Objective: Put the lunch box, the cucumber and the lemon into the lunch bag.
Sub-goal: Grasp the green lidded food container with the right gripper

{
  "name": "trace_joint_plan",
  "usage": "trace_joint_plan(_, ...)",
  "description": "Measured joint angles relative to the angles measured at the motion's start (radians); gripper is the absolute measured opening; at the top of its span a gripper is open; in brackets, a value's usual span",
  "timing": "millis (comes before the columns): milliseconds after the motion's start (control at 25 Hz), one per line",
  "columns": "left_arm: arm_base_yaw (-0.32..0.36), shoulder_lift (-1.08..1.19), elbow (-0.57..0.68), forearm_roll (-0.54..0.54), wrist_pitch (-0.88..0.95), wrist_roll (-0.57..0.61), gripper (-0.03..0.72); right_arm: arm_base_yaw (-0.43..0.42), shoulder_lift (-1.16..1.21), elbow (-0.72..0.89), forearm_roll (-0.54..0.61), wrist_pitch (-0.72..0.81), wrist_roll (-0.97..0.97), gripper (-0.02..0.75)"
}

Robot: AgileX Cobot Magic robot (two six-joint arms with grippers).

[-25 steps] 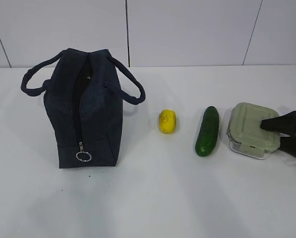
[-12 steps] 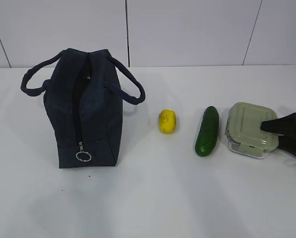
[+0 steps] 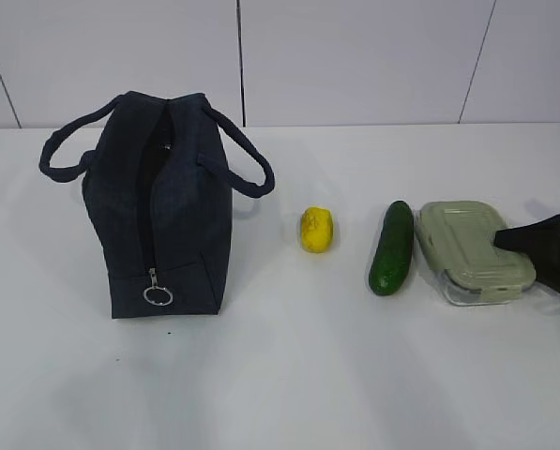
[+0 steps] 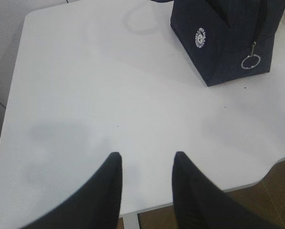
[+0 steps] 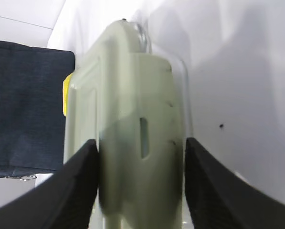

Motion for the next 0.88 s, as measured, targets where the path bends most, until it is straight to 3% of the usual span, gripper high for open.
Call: trace_joint_plan(880,0.0,0.0,0.0,0.0,0.0,0.0,0.239,0.0,-0.002,-0.001,-0.036,0.013,0.033,0.393)
